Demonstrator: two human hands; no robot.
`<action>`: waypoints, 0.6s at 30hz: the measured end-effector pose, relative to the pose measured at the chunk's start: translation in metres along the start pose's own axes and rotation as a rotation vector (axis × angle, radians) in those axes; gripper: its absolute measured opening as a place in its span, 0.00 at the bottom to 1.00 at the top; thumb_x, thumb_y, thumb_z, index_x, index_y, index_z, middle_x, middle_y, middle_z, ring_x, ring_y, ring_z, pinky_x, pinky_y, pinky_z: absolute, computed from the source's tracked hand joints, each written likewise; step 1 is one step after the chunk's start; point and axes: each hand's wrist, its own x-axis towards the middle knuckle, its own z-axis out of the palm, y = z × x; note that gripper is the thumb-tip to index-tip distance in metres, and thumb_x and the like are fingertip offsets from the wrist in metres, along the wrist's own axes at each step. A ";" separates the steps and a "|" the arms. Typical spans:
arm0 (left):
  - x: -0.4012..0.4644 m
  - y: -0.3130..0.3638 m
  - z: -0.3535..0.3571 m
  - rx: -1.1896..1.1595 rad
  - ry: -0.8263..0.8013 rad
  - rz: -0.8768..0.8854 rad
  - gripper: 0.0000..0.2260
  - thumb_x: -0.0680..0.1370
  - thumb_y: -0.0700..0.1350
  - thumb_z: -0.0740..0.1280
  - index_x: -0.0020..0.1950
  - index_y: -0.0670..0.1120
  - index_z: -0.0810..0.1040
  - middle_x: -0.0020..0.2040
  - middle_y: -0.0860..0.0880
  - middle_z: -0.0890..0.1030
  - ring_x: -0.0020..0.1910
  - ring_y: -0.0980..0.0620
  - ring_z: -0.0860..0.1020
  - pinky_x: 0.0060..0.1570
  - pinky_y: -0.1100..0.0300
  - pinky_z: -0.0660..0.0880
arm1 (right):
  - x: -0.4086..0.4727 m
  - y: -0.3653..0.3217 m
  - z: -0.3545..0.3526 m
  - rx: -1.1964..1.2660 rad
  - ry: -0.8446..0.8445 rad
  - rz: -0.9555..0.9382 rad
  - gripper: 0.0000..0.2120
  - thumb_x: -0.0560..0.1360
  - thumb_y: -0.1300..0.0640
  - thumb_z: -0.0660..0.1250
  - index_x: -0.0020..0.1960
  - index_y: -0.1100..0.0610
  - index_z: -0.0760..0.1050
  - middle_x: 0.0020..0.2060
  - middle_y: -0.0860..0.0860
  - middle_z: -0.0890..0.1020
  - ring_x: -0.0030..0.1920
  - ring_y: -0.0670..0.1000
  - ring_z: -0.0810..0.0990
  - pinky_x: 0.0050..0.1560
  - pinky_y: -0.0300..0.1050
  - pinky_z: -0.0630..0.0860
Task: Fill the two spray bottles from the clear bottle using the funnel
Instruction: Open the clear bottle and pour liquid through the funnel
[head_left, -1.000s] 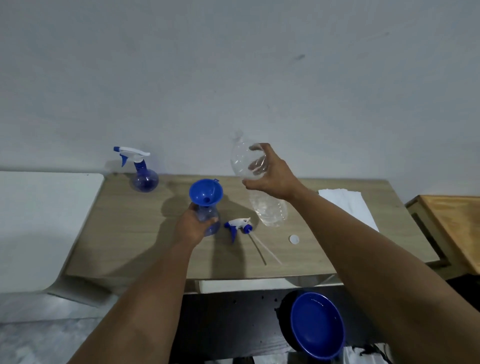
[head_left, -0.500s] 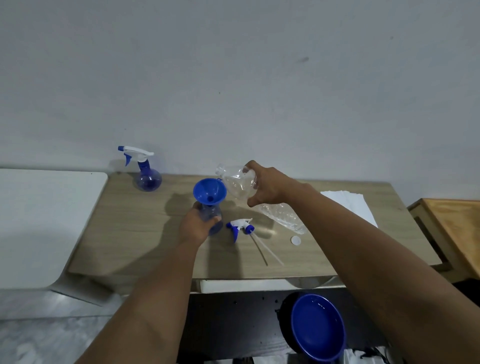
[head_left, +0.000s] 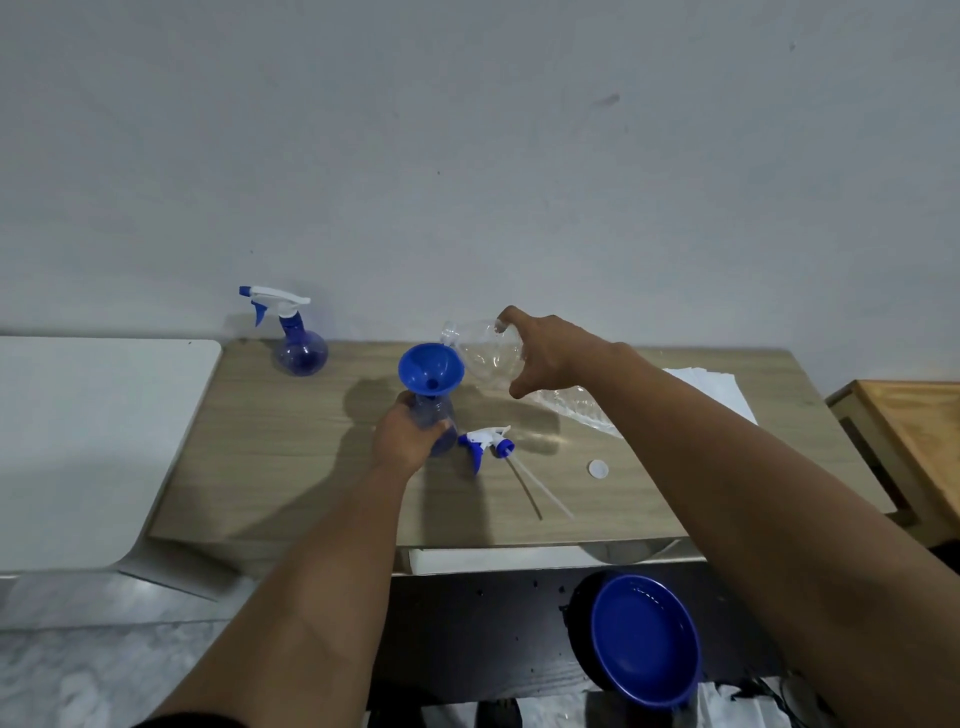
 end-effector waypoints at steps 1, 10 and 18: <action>0.000 0.000 0.000 0.005 -0.005 -0.002 0.23 0.72 0.48 0.75 0.64 0.50 0.73 0.50 0.55 0.78 0.51 0.48 0.80 0.55 0.49 0.78 | 0.000 0.000 -0.001 -0.011 -0.004 -0.005 0.42 0.64 0.51 0.81 0.71 0.45 0.62 0.47 0.54 0.81 0.47 0.56 0.82 0.50 0.56 0.83; 0.005 -0.003 -0.002 0.038 -0.031 -0.015 0.21 0.72 0.52 0.75 0.62 0.54 0.74 0.51 0.54 0.82 0.50 0.49 0.81 0.54 0.48 0.79 | 0.000 -0.001 -0.014 -0.097 -0.025 -0.024 0.41 0.66 0.53 0.81 0.72 0.47 0.61 0.37 0.51 0.78 0.42 0.54 0.79 0.41 0.51 0.77; 0.004 -0.003 0.001 0.030 -0.029 -0.035 0.21 0.73 0.50 0.75 0.64 0.52 0.74 0.50 0.51 0.82 0.48 0.49 0.82 0.53 0.47 0.80 | -0.001 -0.002 -0.017 -0.144 -0.035 -0.025 0.41 0.67 0.54 0.80 0.72 0.47 0.61 0.37 0.50 0.78 0.41 0.52 0.80 0.38 0.47 0.74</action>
